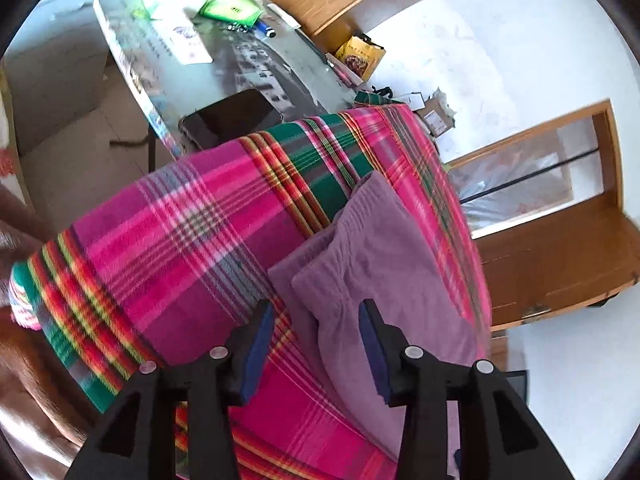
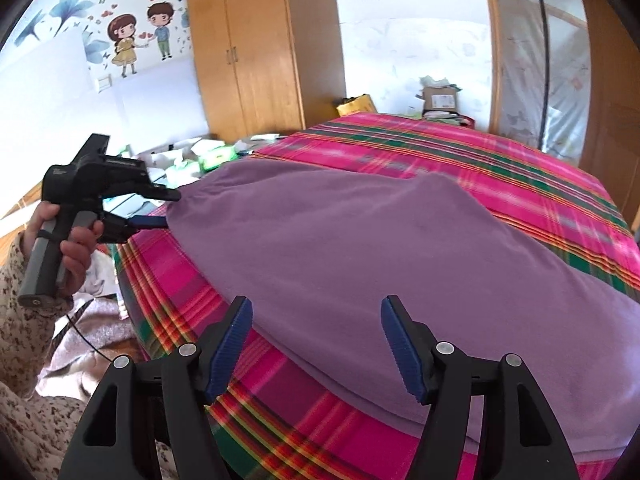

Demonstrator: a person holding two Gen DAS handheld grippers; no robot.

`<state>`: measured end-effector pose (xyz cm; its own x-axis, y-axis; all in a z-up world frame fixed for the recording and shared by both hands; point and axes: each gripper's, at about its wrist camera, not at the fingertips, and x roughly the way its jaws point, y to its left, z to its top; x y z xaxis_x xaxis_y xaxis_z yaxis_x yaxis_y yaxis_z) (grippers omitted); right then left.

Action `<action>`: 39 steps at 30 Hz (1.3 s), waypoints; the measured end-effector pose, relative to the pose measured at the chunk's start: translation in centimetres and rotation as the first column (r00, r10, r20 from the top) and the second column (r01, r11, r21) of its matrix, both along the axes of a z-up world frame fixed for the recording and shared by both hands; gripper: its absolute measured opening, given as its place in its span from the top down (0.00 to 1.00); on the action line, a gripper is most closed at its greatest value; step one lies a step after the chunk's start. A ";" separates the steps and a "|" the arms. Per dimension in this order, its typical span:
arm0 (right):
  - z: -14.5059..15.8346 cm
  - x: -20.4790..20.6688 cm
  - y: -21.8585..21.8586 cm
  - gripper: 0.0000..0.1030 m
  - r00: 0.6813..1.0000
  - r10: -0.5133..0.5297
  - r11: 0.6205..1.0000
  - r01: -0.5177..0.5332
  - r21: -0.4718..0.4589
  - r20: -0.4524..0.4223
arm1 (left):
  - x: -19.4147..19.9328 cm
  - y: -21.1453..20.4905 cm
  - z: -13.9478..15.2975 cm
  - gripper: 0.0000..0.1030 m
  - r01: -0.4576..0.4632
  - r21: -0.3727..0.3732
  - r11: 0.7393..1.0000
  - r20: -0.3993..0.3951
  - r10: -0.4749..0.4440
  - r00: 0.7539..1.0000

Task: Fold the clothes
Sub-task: 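Grasp the lilac garment's ribbed cuff with the left gripper and lift it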

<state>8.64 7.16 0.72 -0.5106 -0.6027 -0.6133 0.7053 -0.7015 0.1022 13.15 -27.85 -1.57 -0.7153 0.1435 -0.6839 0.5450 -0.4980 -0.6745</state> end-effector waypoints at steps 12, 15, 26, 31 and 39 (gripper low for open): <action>-0.8 0.0 -1.2 0.32 0.999 0.012 1.000 -0.012 -0.007 0.040 | -0.6 0.0 0.4 0.58 -0.034 -0.066 0.997 0.007 0.034 0.999; -1.0 -0.3 -1.2 0.32 0.998 0.004 1.000 -0.003 -0.013 0.055 | -0.7 0.1 0.3 0.70 -0.040 -0.096 0.995 0.026 0.043 0.999; -1.7 -0.3 -1.5 0.32 0.996 -0.006 1.000 0.008 -0.021 0.092 | -1.0 1.0 0.5 0.79 -0.025 -0.183 0.983 0.035 0.031 0.999; -1.7 -0.3 -1.4 0.32 0.995 -0.009 1.000 0.012 -0.028 0.099 | -0.6 0.2 -0.1 0.68 -0.048 -0.102 0.994 0.019 0.050 0.999; -1.9 -0.2 -1.6 0.32 0.994 -0.011 0.999 0.015 -0.032 0.111 | -1.0 0.2 -0.2 0.68 -0.073 -0.093 0.993 0.000 0.073 0.997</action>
<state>8.39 5.56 -1.16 -0.4481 -0.6173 -0.6467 0.6793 -0.7054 0.2026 12.19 -27.65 -1.79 -0.7192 0.0266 -0.6943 0.5844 -0.5172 -0.6252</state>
